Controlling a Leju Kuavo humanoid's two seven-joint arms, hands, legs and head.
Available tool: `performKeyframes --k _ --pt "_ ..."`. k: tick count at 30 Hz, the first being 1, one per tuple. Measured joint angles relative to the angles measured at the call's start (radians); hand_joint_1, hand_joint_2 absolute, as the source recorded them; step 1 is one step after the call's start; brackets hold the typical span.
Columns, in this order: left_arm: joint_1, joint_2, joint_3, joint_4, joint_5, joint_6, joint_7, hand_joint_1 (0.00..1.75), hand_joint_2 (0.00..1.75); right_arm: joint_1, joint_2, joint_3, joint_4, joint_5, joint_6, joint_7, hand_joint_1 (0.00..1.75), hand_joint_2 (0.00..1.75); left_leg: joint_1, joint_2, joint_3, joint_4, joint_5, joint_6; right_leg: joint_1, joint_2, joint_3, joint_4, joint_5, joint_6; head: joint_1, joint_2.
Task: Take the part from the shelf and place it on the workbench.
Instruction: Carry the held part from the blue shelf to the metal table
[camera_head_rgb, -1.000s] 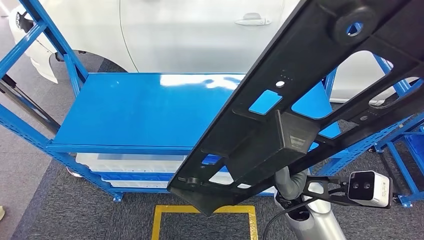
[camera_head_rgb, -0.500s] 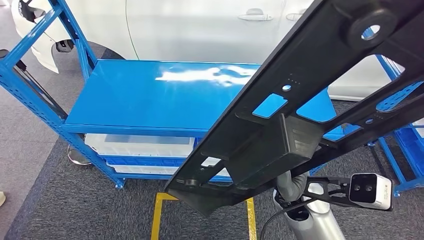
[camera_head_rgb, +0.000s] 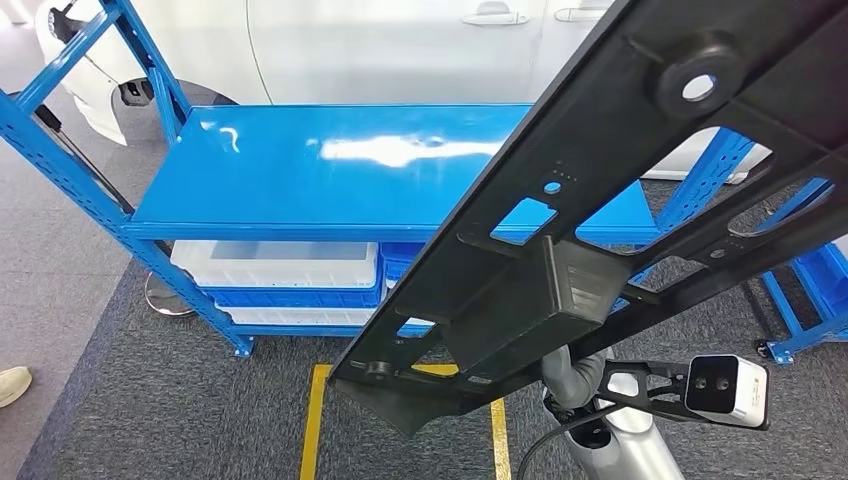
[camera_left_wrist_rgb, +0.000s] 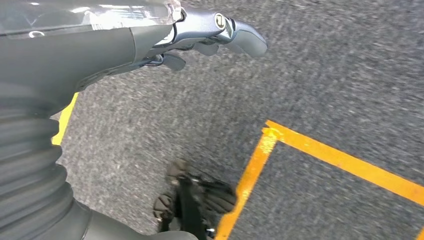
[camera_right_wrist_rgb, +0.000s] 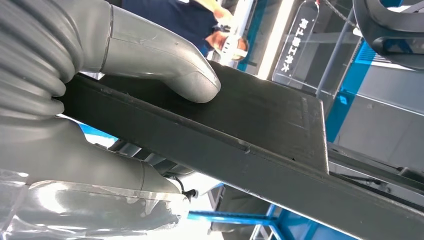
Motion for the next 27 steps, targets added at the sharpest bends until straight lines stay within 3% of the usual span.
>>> performKeyframes --k 1,2,3,5,6,7,9,10,12,14,15,16,17,18,20,21,25,27 --pt "0.0 -0.001 0.0 0.0 0.001 0.0 -0.001 0.0 1.75 0.0 0.0 0.0 0.002 0.0 0.001 -0.001 1.75 1.75 0.0 0.0 0.014 0.014 0.014 0.0 0.001 0.0 -0.015 0.003 0.01 0.001 0.0 0.0" --pt "0.0 -0.001 0.0 0.0 0.001 0.0 -0.001 0.0 1.75 0.0 0.0 0.0 0.003 0.0 0.002 -0.001 1.75 1.75 0.0 0.0 0.046 -0.01 0.042 0.003 0.002 -0.001 -0.029 0.006 0.018 0.002 0.0 0.0" --pt "0.0 -0.001 0.0 0.0 0.001 0.0 -0.002 0.0 1.75 -0.001 0.0 0.0 0.004 0.0 0.003 -0.002 1.75 1.75 -0.001 0.0 0.095 -0.068 0.066 0.008 0.004 -0.001 -0.041 0.009 0.026 0.004 0.0 0.0" --pt "-0.002 -0.001 0.0 0.0 0.001 0.0 -0.003 0.0 1.75 -0.002 0.0 0.001 0.004 0.0 0.003 -0.003 1.75 1.75 -0.005 0.0 0.209 -0.225 0.066 0.021 0.007 0.0 -0.057 0.014 0.038 0.011 0.0 0.0" --pt "-0.003 -0.002 0.0 0.0 0.002 0.0 -0.002 0.0 1.75 -0.002 0.0 0.001 0.004 0.0 0.003 -0.003 1.75 1.75 -0.008 0.0 0.244 -0.281 0.055 0.027 0.008 0.0 -0.059 0.014 0.044 0.016 0.001 0.0" --pt "-0.004 -0.002 0.0 0.0 0.003 0.0 -0.001 0.0 1.75 -0.003 0.0 0.002 0.004 0.001 0.002 -0.004 1.75 1.75 -0.011 0.0 0.259 -0.312 0.044 0.031 0.008 -0.001 -0.059 0.014 0.051 0.022 -0.001 0.0" --pt "-0.002 -0.003 0.001 0.0 0.004 -0.001 0.005 0.0 1.75 -0.004 -0.001 0.004 0.004 0.004 -0.003 -0.005 1.75 1.75 -0.01 0.001 0.253 -0.323 0.056 0.042 0.006 -0.002 -0.06 0.012 0.061 0.034 -0.003 0.0" --pt "-0.002 -0.004 0.001 0.0 0.004 -0.001 0.01 0.0 1.75 -0.004 -0.001 0.005 0.004 0.006 -0.008 -0.005 1.75 1.75 -0.008 0.003 0.249 -0.326 0.065 0.048 0.005 0.0 -0.068 0.024 0.051 0.039 -0.004 0.0" --pt "-0.001 -0.005 0.001 0.0 0.003 -0.001 0.019 0.0 1.75 -0.004 -0.003 0.008 0.002 0.009 -0.017 -0.005 1.75 1.75 -0.004 0.007 0.233 -0.331 0.084 0.059 0.002 0.003 -0.104 0.108 -0.013 0.049 0.001 0.0" --pt "0.0 -0.005 0.001 0.0 0.004 -0.002 0.025 0.0 1.75 -0.003 -0.005 0.009 0.0 0.009 -0.022 -0.005 1.75 1.75 -0.005 0.008 0.213 -0.327 0.097 0.063 0.0 0.004 -0.156 0.248 -0.092 0.056 0.004 0.0" --pt "0.002 -0.005 0.001 0.0 0.004 -0.003 0.026 0.0 1.75 -0.002 -0.007 0.01 0.0 0.008 -0.023 -0.005 1.75 1.75 -0.006 0.008 0.204 -0.324 0.101 0.062 -0.001 0.004 -0.168 0.296 -0.11 0.059 0.004 0.0" --pt "0.002 -0.005 0.002 0.0 0.004 -0.003 0.028 0.0 1.75 -0.001 -0.009 0.011 0.0 0.007 -0.024 -0.005 1.75 1.75 -0.006 0.008 0.197 -0.32 0.105 0.061 -0.002 0.003 -0.161 0.305 -0.11 0.06 0.004 0.0" --pt "0.003 -0.005 0.002 0.0 0.004 -0.003 0.03 0.0 1.75 0.0 -0.01 0.011 -0.002 0.003 -0.025 -0.003 1.75 1.75 -0.006 0.01 0.192 -0.315 0.107 0.059 -0.004 0.002 -0.133 0.272 -0.093 0.06 0.004 0.0" --pt "0.003 -0.005 0.002 0.0 0.004 -0.003 0.034 0.0 1.75 0.0 -0.012 0.011 -0.004 -0.003 -0.025 -0.002 1.75 1.75 -0.006 0.012 0.188 -0.31 0.107 0.058 -0.004 -0.003 -0.088 0.203 -0.064 0.058 0.004 0.0" --pt "0.003 -0.005 0.002 0.0 0.006 -0.003 0.046 0.0 1.75 0.0 -0.017 0.01 -0.013 -0.016 -0.023 0.003 1.75 1.75 -0.009 0.016 0.181 -0.298 0.105 0.051 0.0 -0.028 -0.01 0.068 -0.028 0.047 0.004 0.0" --pt "0.003 -0.005 0.003 0.0 0.007 -0.003 0.053 0.0 1.75 0.002 -0.02 0.009 -0.018 -0.019 -0.022 0.003 1.75 1.75 -0.011 0.019 0.179 -0.294 0.104 0.047 0.003 -0.036 0.007 0.032 -0.022 0.04 0.003 0.0" --pt "0.004 -0.003 0.004 0.0 0.009 -0.004 0.078 0.0 1.75 0.017 -0.031 0.004 -0.028 -0.001 -0.025 -0.008 1.75 1.75 -0.011 0.032 0.172 -0.284 0.096 0.023 0.005 -0.015 0.002 0.015 -0.012 0.014 0.002 0.0" --pt "0.004 0.0 0.005 0.0 0.009 -0.005 0.088 0.0 1.75 0.025 -0.034 0.002 -0.033 0.019 -0.036 -0.015 1.75 1.75 -0.008 0.02 0.143 -0.213 0.046 0.013 0.001 -0.004 -0.001 0.01 -0.004 0.003 0.001 0.0"
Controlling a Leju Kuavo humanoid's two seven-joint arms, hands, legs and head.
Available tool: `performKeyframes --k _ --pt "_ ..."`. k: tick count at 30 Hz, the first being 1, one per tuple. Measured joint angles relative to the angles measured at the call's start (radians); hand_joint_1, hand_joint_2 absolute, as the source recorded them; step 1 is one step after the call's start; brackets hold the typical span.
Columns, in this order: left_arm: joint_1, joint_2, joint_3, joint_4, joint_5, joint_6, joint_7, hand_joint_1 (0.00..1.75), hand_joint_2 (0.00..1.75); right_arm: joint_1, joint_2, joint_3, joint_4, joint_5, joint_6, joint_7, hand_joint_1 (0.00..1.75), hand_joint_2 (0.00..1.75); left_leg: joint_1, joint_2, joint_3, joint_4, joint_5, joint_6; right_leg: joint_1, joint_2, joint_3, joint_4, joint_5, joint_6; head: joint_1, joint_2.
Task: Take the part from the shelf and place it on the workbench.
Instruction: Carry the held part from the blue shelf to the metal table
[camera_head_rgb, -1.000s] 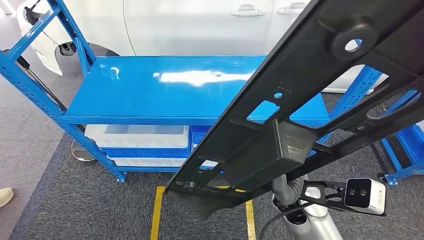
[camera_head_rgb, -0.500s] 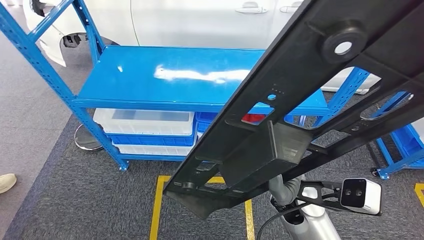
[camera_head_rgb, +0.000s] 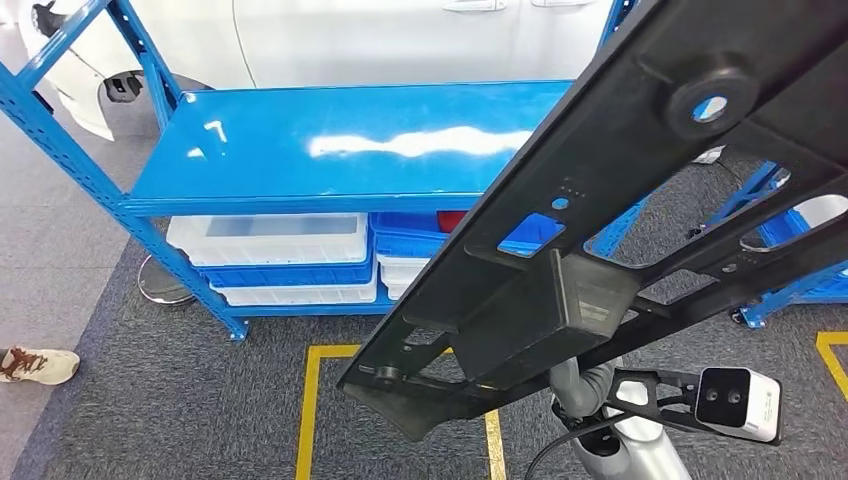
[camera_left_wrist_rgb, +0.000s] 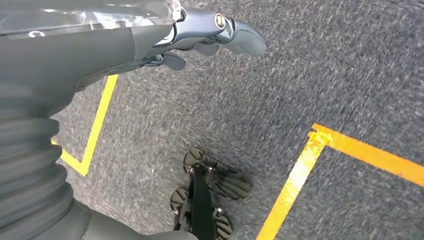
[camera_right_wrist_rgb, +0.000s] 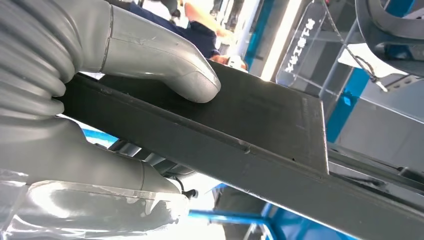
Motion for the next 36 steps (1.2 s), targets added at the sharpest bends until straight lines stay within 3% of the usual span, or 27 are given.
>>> performKeyframes --k 2,3,4,5,8,10,12,14,15,17,19,25,27,28,30,31,32,34,35,36 --pt "0.001 0.002 0.001 0.0 -0.004 -0.001 0.01 0.0 1.75 0.014 -0.005 -0.002 -0.006 0.024 -0.012 -0.006 1.75 1.75 0.002 -0.01 -0.057 0.135 -0.068 -0.006 0.002 0.013 -0.005 0.0 0.004 -0.005 -0.002 0.0" --pt "0.001 0.003 0.002 0.0 -0.007 0.0 0.014 0.0 1.75 0.023 -0.009 -0.004 -0.009 0.034 -0.015 -0.007 1.75 1.75 0.003 -0.012 -0.079 0.187 -0.085 -0.007 0.002 0.02 -0.007 0.001 0.006 -0.005 -0.002 0.0" --pt "0.002 0.004 0.002 0.0 -0.01 0.002 0.016 0.0 1.75 0.031 -0.013 -0.007 -0.013 0.04 -0.015 -0.007 1.75 1.75 0.003 -0.012 -0.087 0.208 -0.084 -0.006 0.003 0.028 -0.009 0.002 0.007 -0.004 -0.002 0.0" --pt "0.002 0.004 0.002 0.0 -0.012 0.003 0.017 0.0 1.75 0.037 -0.016 -0.009 -0.017 0.043 -0.014 -0.007 1.75 1.75 0.003 -0.014 -0.076 0.188 -0.062 -0.003 0.003 0.037 -0.009 0.003 0.008 -0.004 -0.002 0.0" --pt "0.002 0.008 0.002 0.0 -0.015 0.005 0.018 0.0 1.75 0.042 -0.024 -0.012 -0.031 0.046 -0.013 -0.008 1.75 1.75 0.003 -0.055 0.018 -0.007 0.032 0.013 0.004 0.066 -0.011 0.007 0.011 0.002 -0.002 0.0" --pt "0.002 0.012 0.001 0.0 -0.016 0.006 0.018 0.0 1.75 0.044 -0.026 -0.012 -0.036 0.047 -0.013 -0.008 1.75 1.75 0.001 -0.076 0.046 -0.073 0.046 0.021 0.003 0.084 -0.019 0.008 0.018 0.013 -0.003 0.0" --pt "0.0 0.014 0.001 0.0 -0.018 0.006 0.017 0.0 1.75 0.047 -0.029 -0.012 -0.042 0.048 -0.016 -0.008 1.75 1.75 0.002 -0.063 0.046 -0.084 0.049 0.026 0.001 0.099 -0.026 0.006 0.025 0.026 -0.004 0.0" --pt "-0.002 0.014 0.0 0.0 -0.024 0.005 0.014 0.0 1.75 0.046 -0.033 -0.012 -0.055 0.051 -0.029 -0.008 1.75 1.75 0.007 -0.043 0.048 -0.098 0.061 0.036 0.003 0.084 -0.04 0.027 0.008 0.037 0.0 0.0" --pt "-0.002 0.014 0.0 0.0 -0.027 0.005 0.013 0.0 1.75 0.045 -0.035 -0.012 -0.064 0.054 -0.039 -0.008 1.75 1.75 0.01 -0.032 0.048 -0.105 0.066 0.041 0.004 0.066 -0.058 0.067 -0.019 0.042 0.003 0.0" --pt "0.0 0.014 -0.003 0.0 -0.034 0.009 0.017 0.0 1.75 0.049 -0.039 -0.011 -0.085 0.061 -0.062 -0.007 1.75 1.75 0.008 -0.012 0.044 -0.106 0.07 0.045 -0.001 0.032 -0.114 0.196 -0.09 0.05 0.009 0.0" --pt "0.003 0.014 -0.004 0.0 -0.039 0.015 0.024 0.0 1.75 0.056 -0.041 -0.01 -0.1 0.065 -0.076 -0.006 1.75 1.75 0.006 0.003 0.04 -0.104 0.07 0.046 -0.004 0.023 -0.154 0.29 -0.128 0.056 0.01 0.0" --pt "0.003 0.015 -0.004 0.0 -0.041 0.019 0.028 0.0 1.75 0.061 -0.043 -0.009 -0.106 0.067 -0.08 -0.006 1.75 1.75 0.006 0.009 0.039 -0.103 0.07 0.046 -0.006 0.022 -0.162 0.312 -0.132 0.059 0.01 0.0" --pt "0.003 0.015 -0.005 0.0 -0.043 0.025 0.032 0.0 1.75 0.067 -0.046 -0.006 -0.116 0.07 -0.084 -0.006 1.75 1.75 0.006 0.016 0.037 -0.1 0.07 0.045 -0.008 0.02 -0.153 0.299 -0.119 0.061 0.01 0.0" --pt "0.003 0.015 -0.005 0.0 -0.044 0.03 0.034 0.0 1.75 0.071 -0.048 -0.002 -0.123 0.071 -0.087 -0.006 1.75 1.75 0.006 0.022 0.036 -0.098 0.069 0.044 -0.009 0.017 -0.134 0.267 -0.099 0.062 0.01 0.0" --pt "0.003 0.015 -0.005 0.0 -0.043 0.041 0.035 0.0 1.75 0.076 -0.057 0.01 -0.136 0.065 -0.091 -0.007 1.75 1.75 0.005 0.037 0.036 -0.09 0.064 0.037 -0.007 -0.017 -0.056 0.129 -0.045 0.058 0.01 0.0" --pt "0.003 0.014 -0.004 0.0 -0.035 0.047 0.029 0.0 1.75 0.076 -0.061 0.016 -0.142 0.054 -0.083 -0.007 1.75 1.75 0.003 0.05 0.036 -0.086 0.06 0.029 -0.004 -0.027 -0.022 0.063 -0.022 0.049 0.009 0.0" --pt "0.004 0.012 0.001 0.0 -0.022 0.05 0.014 0.0 1.75 0.066 -0.064 0.022 -0.143 0.035 -0.07 -0.008 1.75 1.75 0.003 0.042 0.025 -0.055 0.037 0.017 -0.003 -0.028 -0.002 0.017 -0.007 0.033 0.008 0.0" --pt "0.007 0.008 0.015 0.0 0.005 0.048 -0.021 0.0 1.75 0.042 -0.064 0.029 -0.138 -0.002 -0.042 -0.008 1.75 1.75 0.005 0.012 -0.03 0.076 -0.039 -0.003 -0.002 0.007 -0.009 0.003 0.004 0.005 0.004 0.0" --pt "0.009 0.007 0.021 0.0 0.012 0.044 -0.035 0.0 1.75 0.031 -0.064 0.03 -0.134 -0.014 -0.039 -0.008 1.75 1.75 0.007 -0.01 -0.065 0.157 -0.079 -0.009 -0.004 0.022 -0.011 0.0 0.009 -0.001 0.002 0.0" --pt "0.01 0.008 0.024 0.0 0.016 0.04 -0.04 0.0 1.75 0.029 -0.064 0.031 -0.131 -0.018 -0.039 -0.008 1.75 1.75 0.007 -0.013 -0.086 0.205 -0.092 -0.009 -0.003 0.034 -0.013 0.001 0.01 -0.002 0.002 0.0"
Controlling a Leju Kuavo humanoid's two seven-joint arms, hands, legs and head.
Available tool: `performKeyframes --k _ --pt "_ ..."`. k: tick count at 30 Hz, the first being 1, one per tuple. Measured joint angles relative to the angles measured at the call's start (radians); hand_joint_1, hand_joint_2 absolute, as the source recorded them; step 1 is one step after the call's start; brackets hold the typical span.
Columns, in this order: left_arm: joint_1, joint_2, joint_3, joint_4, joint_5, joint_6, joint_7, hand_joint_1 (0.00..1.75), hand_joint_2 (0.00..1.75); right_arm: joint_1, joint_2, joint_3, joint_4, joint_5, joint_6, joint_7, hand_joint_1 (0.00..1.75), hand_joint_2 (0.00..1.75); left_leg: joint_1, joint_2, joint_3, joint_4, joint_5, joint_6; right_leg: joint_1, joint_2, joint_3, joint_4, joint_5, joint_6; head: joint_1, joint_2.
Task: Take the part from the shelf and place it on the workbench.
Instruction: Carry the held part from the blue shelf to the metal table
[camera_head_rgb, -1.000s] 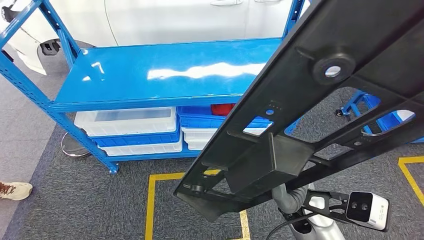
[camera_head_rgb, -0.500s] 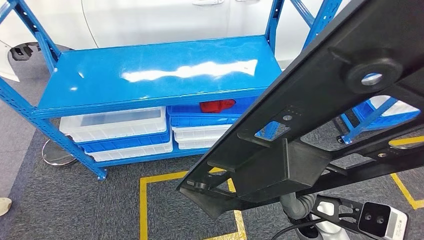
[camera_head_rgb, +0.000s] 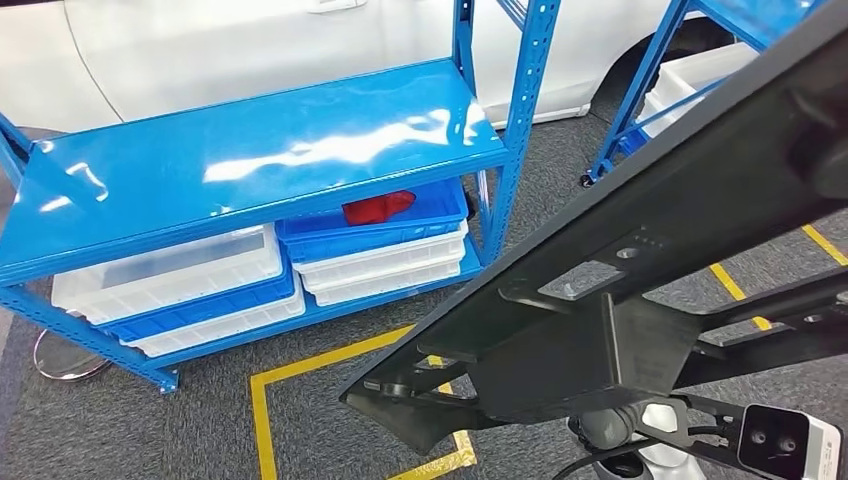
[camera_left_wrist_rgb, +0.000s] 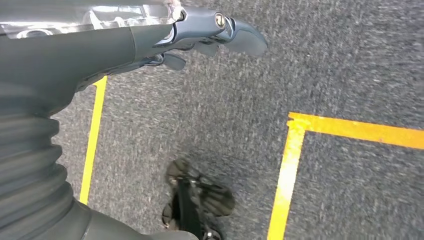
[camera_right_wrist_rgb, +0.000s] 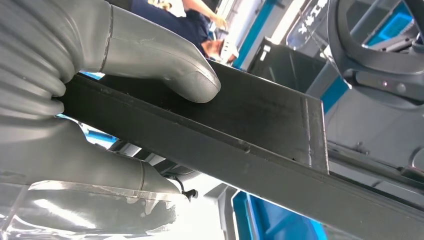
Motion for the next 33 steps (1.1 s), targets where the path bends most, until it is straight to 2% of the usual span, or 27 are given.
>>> performKeyframes --k 1,2,3,4,5,6,7,9,11,13,14,15,16,17,18,20,21,22,24,25,26,28,29,30,31,32,33 --pt "0.001 0.001 0.002 0.0 0.002 -0.003 -0.003 0.0 1.75 0.0 0.0 0.0 0.002 -0.003 -0.001 0.0 1.75 1.75 0.0 -0.001 0.0 0.002 0.013 0.001 0.0 0.012 0.0 0.001 0.001 0.001 0.0 0.0" --pt "0.001 0.003 0.004 0.0 0.003 -0.005 -0.005 0.0 1.75 0.003 0.0 0.0 0.002 -0.004 -0.001 0.0 1.75 1.75 0.0 -0.004 0.019 -0.038 0.043 0.003 0.0 0.023 0.0 0.002 0.001 0.002 0.0 0.0" --pt "0.002 0.006 0.005 0.0 0.004 -0.006 -0.005 0.0 1.75 0.007 -0.001 0.0 0.0 -0.005 0.003 0.0 1.75 1.75 0.0 -0.017 0.051 -0.107 0.084 0.007 0.0 0.034 0.001 0.004 0.001 0.003 0.0 0.0" --pt "0.002 0.009 0.007 0.0 0.005 -0.007 -0.005 0.0 1.75 0.013 -0.001 0.0 -0.002 -0.006 0.011 0.0 1.75 1.75 0.001 -0.043 0.084 -0.178 0.115 0.012 0.001 0.045 0.0 0.006 0.001 0.006 0.0 0.0" --pt "0.002 0.012 0.009 0.0 0.005 -0.007 -0.005 0.0 1.75 0.02 -0.001 0.0 -0.005 -0.005 0.023 0.0 1.75 1.75 0.002 -0.066 0.109 -0.235 0.134 0.015 0.001 0.055 -0.003 0.008 0.003 0.011 0.0 0.0" --pt "0.003 0.014 0.01 0.0 0.006 -0.006 -0.005 0.0 1.75 0.027 0.0 -0.001 -0.007 -0.003 0.038 0.0 1.75 1.75 0.002 -0.084 0.122 -0.268 0.141 0.018 -0.001 0.066 -0.008 0.009 0.005 0.017 -0.001 0.0" --pt "0.004 0.015 0.012 0.0 0.005 -0.003 -0.004 0.0 1.75 0.034 0.0 -0.002 -0.007 -0.002 0.054 0.0 1.75 1.75 0.001 -0.09 0.125 -0.279 0.138 0.021 -0.003 0.076 -0.014 0.009 0.009 0.024 -0.001 0.0" --pt "0.002 0.014 0.013 0.0 0.001 0.003 -0.003 0.0 1.75 0.042 0.001 -0.005 -0.005 0.001 0.082 0.0 1.75 1.75 0.001 -0.068 0.127 -0.288 0.144 0.029 -0.006 0.092 -0.02 0.008 0.015 0.037 -0.003 0.0" --pt "-0.002 0.012 0.013 -0.001 -0.003 0.007 -0.002 0.0 1.75 0.043 0.003 -0.012 0.0 0.003 0.098 0.0 1.75 1.75 0.006 -0.042 0.131 -0.301 0.153 0.043 -0.002 0.058 -0.039 0.043 -0.01 0.047 0.003 0.0" --pt "-0.001 0.01 0.013 -0.001 -0.005 0.01 -0.002 0.0 1.75 0.042 0.004 -0.017 0.006 0.004 0.103 0.0 1.75 1.75 0.005 -0.015 0.13 -0.306 0.157 0.051 -0.001 0.007 -0.092 0.158 -0.075 0.054 0.01 0.0" --pt "0.001 0.009 0.013 -0.001 -0.006 0.011 -0.002 0.0 1.75 0.043 0.004 -0.017 0.01 0.005 0.104 0.0 1.75 1.75 0.004 -0.001 0.128 -0.306 0.157 0.052 -0.003 -0.005 -0.123 0.226 -0.105 0.058 0.011 0.0" --pt "0.002 0.009 0.013 -0.001 -0.006 0.011 -0.002 0.0 1.75 0.044 0.004 -0.018 0.014 0.006 0.103 0.0 1.75 1.75 0.003 0.013 0.126 -0.304 0.156 0.052 -0.005 -0.011 -0.143 0.275 -0.121 0.061 0.011 0.0" --pt "0.002 0.008 0.013 -0.001 -0.006 0.012 -0.001 0.0 1.75 0.045 0.005 -0.018 0.017 0.006 0.103 0.0 1.75 1.75 0.003 0.026 0.125 -0.303 0.156 0.052 -0.007 -0.014 -0.144 0.285 -0.116 0.064 0.011 0.0" --pt "0.001 0.008 0.013 -0.001 -0.008 0.012 -0.001 0.0 1.75 0.045 0.005 -0.018 0.02 0.007 0.104 0.0 1.75 1.75 0.002 0.038 0.125 -0.301 0.155 0.051 -0.009 -0.019 -0.125 0.256 -0.096 0.065 0.011 0.0" --pt "0.0 0.007 0.013 -0.001 -0.011 0.01 -0.001 0.0 1.75 0.045 0.005 -0.019 0.022 0.008 0.105 0.0 1.75 1.75 0.002 0.048 0.125 -0.298 0.154 0.049 -0.01 -0.031 -0.086 0.191 -0.064 0.064 0.011 0.0" --pt "-0.002 0.006 0.013 -0.001 -0.018 0.004 -0.001 0.0 1.75 0.043 0.006 -0.022 0.025 0.015 0.113 0.0 1.75 1.75 -0.001 0.063 0.125 -0.293 0.149 0.042 -0.005 -0.072 -0.012 0.054 -0.023 0.054 0.011 0.0" --pt "-0.003 0.005 0.012 -0.001 -0.021 0.002 -0.001 0.0 1.75 0.042 0.006 -0.023 0.026 0.019 0.119 0.0 1.75 1.75 -0.004 0.069 0.126 -0.291 0.147 0.037 -0.001 -0.086 0.007 0.017 -0.016 0.047 0.01 0.0" --pt "-0.003 0.005 0.012 -0.001 -0.023 0.001 0.0 0.0 1.75 0.041 0.007 -0.026 0.027 0.024 0.127 0.0 1.75 1.75 -0.006 0.076 0.126 -0.29 0.146 0.032 0.002 -0.09 0.011 0.004 -0.017 0.041 0.01 0.0" --pt "-0.004 0.003 0.012 0.0 -0.025 0.004 0.005 0.0 1.75 0.041 0.011 -0.032 0.03 0.033 0.143 0.0 1.75 1.75 -0.006 0.09 0.129 -0.291 0.143 0.021 0.003 -0.07 0.008 0.001 -0.012 0.03 0.009 0.0" --pt "-0.004 0.002 0.012 0.0 -0.025 0.007 0.009 0.0 1.75 0.041 0.014 -0.037 0.031 0.036 0.152 0.0 1.75 1.75 -0.004 0.085 0.127 -0.285 0.136 0.015 0.001 -0.061 0.008 -0.003 -0.009 0.025 0.008 0.0" --pt "-0.005 0.0 0.011 0.0 -0.026 0.009 0.011 0.0 1.75 0.041 0.019 -0.043 0.033 0.038 0.16 0.0 1.75 1.75 -0.002 0.069 0.119 -0.262 0.118 0.011 -0.001 -0.052 0.008 -0.007 -0.005 0.018 0.007 0.0" --pt "-0.005 -0.003 0.011 0.0 -0.031 0.008 0.012 0.0 1.75 0.042 0.031 -0.052 0.035 0.044 0.168 -0.001 1.75 1.75 0.001 0.024 0.073 -0.153 0.053 0.005 -0.004 -0.033 0.007 -0.011 0.001 0.01 0.003 0.0" --pt "-0.004 -0.004 0.01 0.0 -0.036 0.004 0.01 0.0 1.75 0.045 0.036 -0.057 0.036 0.05 0.168 -0.001 1.75 1.75 0.002 0.009 0.04 -0.08 0.02 0.003 -0.003 -0.022 0.005 -0.011 0.002 0.009 0.002 0.0" --pt "-0.003 -0.005 0.008 0.0 -0.041 -0.003 0.007 0.0 1.75 0.049 0.04 -0.06 0.037 0.058 0.165 0.0 1.75 1.75 0.002 0.003 0.012 -0.021 0.0 0.002 -0.003 -0.011 0.004 -0.01 0.002 0.008 0.001 0.0" --pt "-0.002 -0.007 0.004 0.0 -0.048 -0.011 0.004 0.0 1.75 0.055 0.043 -0.064 0.038 0.066 0.159 0.0 1.75 1.75 0.002 0.0 -0.001 0.005 0.001 0.001 -0.003 0.001 0.004 -0.008 0.002 0.008 0.001 0.0" --pt "-0.002 -0.008 0.0 0.0 -0.054 -0.019 0.002 0.0 1.75 0.06 0.045 -0.066 0.037 0.073 0.152 0.0 1.75 1.75 0.002 -0.001 0.004 -0.009 0.021 0.002 -0.003 0.014 0.004 -0.006 0.002 0.008 0.001 0.0" --pt "-0.004 -0.009 -0.003 0.0 -0.06 -0.024 0.0 0.0 1.75 0.065 0.046 -0.067 0.035 0.079 0.143 0.0 1.75 1.75 0.003 -0.006 0.027 -0.062 0.057 0.003 -0.003 0.026 0.004 -0.003 0.001 0.01 0.001 0.0"
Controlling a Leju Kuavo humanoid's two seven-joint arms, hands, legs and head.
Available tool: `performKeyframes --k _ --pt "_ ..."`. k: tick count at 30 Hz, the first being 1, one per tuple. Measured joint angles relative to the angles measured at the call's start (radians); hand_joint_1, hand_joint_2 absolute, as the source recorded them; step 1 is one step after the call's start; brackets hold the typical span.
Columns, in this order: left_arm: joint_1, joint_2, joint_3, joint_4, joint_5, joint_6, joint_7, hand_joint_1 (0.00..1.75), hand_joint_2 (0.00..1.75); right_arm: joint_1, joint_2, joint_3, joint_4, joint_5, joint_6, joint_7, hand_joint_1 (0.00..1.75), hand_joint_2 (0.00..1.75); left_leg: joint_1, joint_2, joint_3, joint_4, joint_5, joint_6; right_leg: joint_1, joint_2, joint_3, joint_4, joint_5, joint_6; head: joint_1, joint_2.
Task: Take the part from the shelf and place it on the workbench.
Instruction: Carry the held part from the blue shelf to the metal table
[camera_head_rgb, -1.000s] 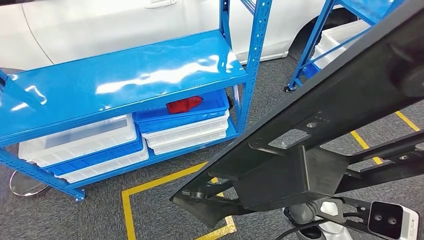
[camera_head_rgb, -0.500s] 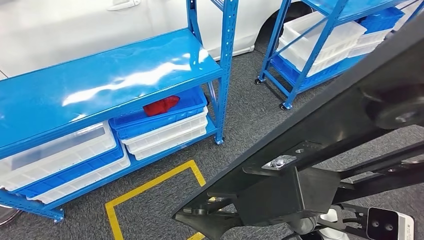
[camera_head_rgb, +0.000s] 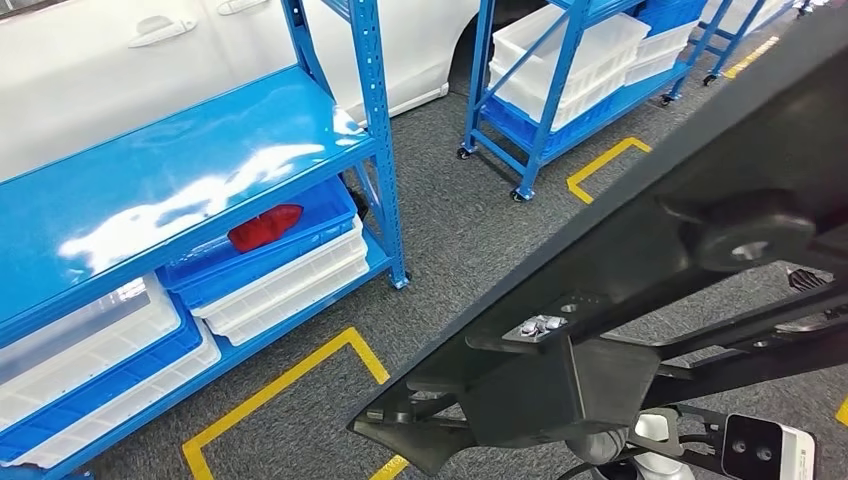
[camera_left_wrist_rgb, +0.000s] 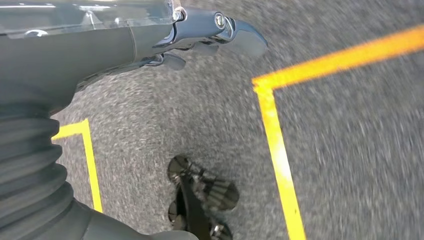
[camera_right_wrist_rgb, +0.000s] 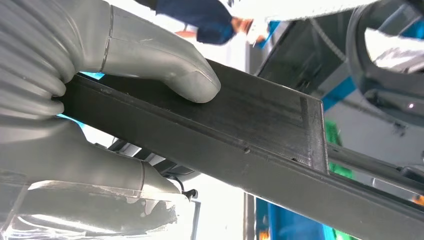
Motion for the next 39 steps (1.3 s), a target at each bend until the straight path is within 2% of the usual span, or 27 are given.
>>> performKeyframes --k 1,3,4,6,7,9,11,12,13,14,15,16,18,20,22,24,26,27,28,29,30,31,33,34,35,37,39 --pt "-0.002 -0.001 -0.004 0.0 -0.007 -0.004 0.0 0.0 1.75 0.004 0.001 0.0 -0.004 0.005 -0.009 0.0 1.75 1.75 0.003 -0.017 0.031 -0.072 0.038 0.001 0.0 0.012 0.0 0.003 -0.001 0.002 0.0 0.0" --pt "-0.004 -0.002 -0.011 0.0 -0.017 -0.007 0.004 0.0 1.75 0.012 0.001 0.0 -0.014 0.011 -0.022 0.0 1.75 1.75 0.007 -0.055 0.08 -0.184 0.078 0.005 0.001 0.035 -0.006 0.012 -0.003 0.012 0.0 0.0" --pt "-0.005 -0.003 -0.015 0.0 -0.022 -0.006 0.008 0.0 1.75 0.017 0.002 0.0 -0.019 0.011 -0.026 0.0 1.75 1.75 0.007 -0.067 0.088 -0.206 0.08 0.008 0.001 0.046 -0.011 0.015 -0.002 0.018 0.0 0.0" --pt "-0.007 -0.006 -0.023 0.0 -0.03 -0.004 0.016 0.0 1.75 0.028 0.001 0.0 -0.026 0.011 -0.029 0.0 1.75 1.75 0.005 -0.057 0.09 -0.209 0.079 0.019 -0.001 0.065 -0.019 0.014 0.004 0.032 0.0 0.0" --pt "-0.009 -0.008 -0.027 0.0 -0.033 -0.003 0.017 0.0 1.75 0.032 0.001 0.0 -0.027 0.011 -0.029 0.0 1.75 1.75 0.005 -0.046 0.091 -0.212 0.082 0.027 -0.001 0.061 -0.022 0.017 0.002 0.038 0.0 0.0" --pt "-0.012 -0.014 -0.034 0.0 -0.037 -0.002 0.019 0.0 1.75 0.033 0.001 -0.001 -0.028 0.01 -0.029 0.0 1.75 1.75 0.006 -0.023 0.091 -0.219 0.089 0.042 0.0 0.021 -0.049 0.072 -0.033 0.045 0.005 0.0" --pt "-0.012 -0.019 -0.038 0.0 -0.037 0.001 0.022 0.0 1.75 0.031 0.0 -0.003 -0.028 0.009 -0.028 0.0 1.75 1.75 0.001 0.0 0.089 -0.221 0.09 0.05 0.001 -0.025 -0.109 0.201 -0.098 0.049 0.01 0.0" --pt "-0.011 -0.022 -0.039 0.0 -0.037 0.003 0.024 0.0 1.75 0.031 -0.001 -0.004 -0.026 0.007 -0.028 0.0 1.75 1.75 -0.001 0.012 0.088 -0.22 0.09 0.051 0.0 -0.034 -0.14 0.264 -0.123 0.051 0.01 0.0" --pt "-0.01 -0.025 -0.04 0.0 -0.036 0.006 0.025 0.0 1.75 0.03 -0.003 -0.006 -0.024 0.002 -0.027 0.0 1.75 1.75 -0.004 0.024 0.087 -0.22 0.089 0.051 -0.001 -0.039 -0.157 0.301 -0.13 0.051 0.01 0.0" --pt "-0.011 -0.028 -0.041 0.0 -0.036 0.009 0.027 0.0 1.75 0.028 -0.007 -0.007 -0.021 -0.004 -0.028 0.0 1.75 1.75 -0.006 0.036 0.087 -0.22 0.089 0.052 -0.001 -0.042 -0.154 0.299 -0.12 0.05 0.01 0.0" --pt "-0.013 -0.031 -0.042 0.0 -0.035 0.01 0.03 0.0 1.75 0.023 -0.014 -0.01 -0.018 -0.013 -0.03 0.0 1.75 1.75 -0.007 0.046 0.088 -0.22 0.089 0.052 0.0 -0.047 -0.129 0.253 -0.092 0.047 0.01 0.0" --pt "-0.015 -0.035 -0.042 0.0 -0.034 0.012 0.033 0.0 1.75 0.017 -0.022 -0.012 -0.015 -0.024 -0.034 0.0 1.75 1.75 -0.009 0.055 0.089 -0.22 0.088 0.051 0.002 -0.059 -0.087 0.178 -0.057 0.042 0.01 0.0" --pt "-0.018 -0.04 -0.042 0.0 -0.031 0.014 0.039 0.0 1.75 0.003 -0.041 -0.016 -0.011 -0.048 -0.043 0.0 1.75 1.75 -0.015 0.07 0.091 -0.22 0.086 0.047 0.011 -0.091 -0.02 0.049 -0.018 0.028 0.009 0.0" --pt "-0.019 -0.043 -0.042 0.0 -0.031 0.014 0.047 0.0 1.75 -0.007 -0.059 -0.023 -0.007 -0.068 -0.049 0.0 1.75 1.75 -0.017 0.084 0.093 -0.221 0.084 0.039 0.019 -0.099 -0.005 0.011 -0.015 0.018 0.009 0.0" --pt "-0.021 -0.044 -0.042 0.0 -0.031 0.013 0.053 0.0 1.75 -0.01 -0.075 -0.029 -0.004 -0.083 -0.052 0.0 1.75 1.75 -0.016 0.093 0.097 -0.222 0.08 0.028 0.016 -0.081 -0.005 0.003 -0.009 0.012 0.008 0.0" --pt "-0.023 -0.045 -0.042 0.0 -0.03 0.01 0.053 0.0 1.75 -0.014 -0.085 -0.031 -0.002 -0.092 -0.055 0.0 1.75 1.75 -0.014 0.063 0.083 -0.18 0.047 0.02 0.009 -0.063 0.0 -0.008 -0.001 0.002 0.007 0.0" --pt "-0.022 -0.046 -0.042 0.001 -0.027 0.007 0.052 0.0 1.75 -0.018 -0.089 -0.031 -0.001 -0.096 -0.059 -0.001 1.75 1.75 -0.011 0.02 0.029 -0.057 -0.02 0.014 0.006 -0.045 0.001 -0.013 0.003 -0.004 0.004 0.0" --pt "-0.02 -0.046 -0.042 0.001 -0.023 0.006 0.051 0.0 1.75 -0.018 -0.092 -0.03 0.0 -0.097 -0.059 0.0 1.75 1.75 -0.01 0.01 -0.004 0.013 -0.049 0.012 0.007 -0.034 0.0 -0.012 0.004 -0.005 0.003 0.0" --pt "-0.019 -0.047 -0.042 0.001 -0.02 0.006 0.05 0.0 1.75 -0.018 -0.095 -0.03 0.002 -0.098 -0.059 0.0 1.75 1.75 -0.009 0.006 -0.028 0.062 -0.062 0.011 0.007 -0.023 -0.001 -0.01 0.004 -0.005 0.002 0.0" --pt "-0.018 -0.047 -0.042 0.001 -0.017 0.006 0.049 0.0 1.75 -0.018 -0.099 -0.03 0.003 -0.1 -0.059 0.0 1.75 1.75 -0.008 0.005 -0.036 0.073 -0.053 0.01 0.007 -0.011 -0.001 -0.008 0.003 -0.004 0.002 0.0" --pt "-0.017 -0.047 -0.041 0.001 -0.016 0.007 0.049 0.0 1.75 -0.019 -0.102 -0.03 0.004 -0.103 -0.058 0.0 1.75 1.75 -0.007 0.003 -0.023 0.04 -0.023 0.01 0.007 0.001 -0.001 -0.005 0.002 -0.003 0.002 0.0" --pt "-0.018 -0.047 -0.041 0.001 -0.015 0.008 0.049 0.0 1.75 -0.022 -0.106 -0.03 0.005 -0.109 -0.058 0.0 1.75 1.75 -0.004 -0.007 0.006 -0.027 0.019 0.011 0.006 0.014 0.0 -0.002 0.001 0.0 0.002 0.0" --pt "-0.018 -0.047 -0.041 0.001 -0.016 0.011 0.052 0.0 1.75 -0.03 -0.113 -0.03 0.007 -0.122 -0.059 0.0 1.75 1.75 0.001 -0.046 0.064 -0.16 0.076 0.014 0.007 0.037 -0.004 0.007 -0.003 0.007 0.003 0.0" --pt "-0.018 -0.048 -0.041 0.001 -0.016 0.013 0.053 0.0 1.75 -0.034 -0.116 -0.03 0.008 -0.127 -0.059 0.0 1.75 1.75 0.002 -0.061 0.078 -0.195 0.084 0.016 0.007 0.047 -0.008 0.011 -0.003 0.012 0.003 0.0" --pt "-0.018 -0.048 -0.041 0.001 -0.016 0.015 0.055 0.0 1.75 -0.037 -0.12 -0.03 0.009 -0.132 -0.06 0.0 1.75 1.75 0.001 -0.066 0.082 -0.206 0.081 0.019 0.006 0.056 -0.013 0.012 -0.002 0.018 0.003 0.0" --pt "-0.02 -0.05 -0.041 0.001 -0.014 0.02 0.054 0.0 1.75 -0.038 -0.127 -0.031 0.009 -0.136 -0.066 0.0 1.75 1.75 0.0 -0.049 0.084 -0.212 0.085 0.03 0.002 0.07 -0.019 0.012 0.001 0.03 0.002 0.0" --pt "-0.022 -0.053 -0.041 0.001 -0.01 0.023 0.052 0.0 1.75 -0.038 -0.134 -0.031 0.008 -0.134 -0.074 0.0 1.75 1.75 0.002 -0.028 0.088 -0.221 0.092 0.045 0.005 0.038 -0.035 0.044 -0.02 0.038 0.006 0.0"
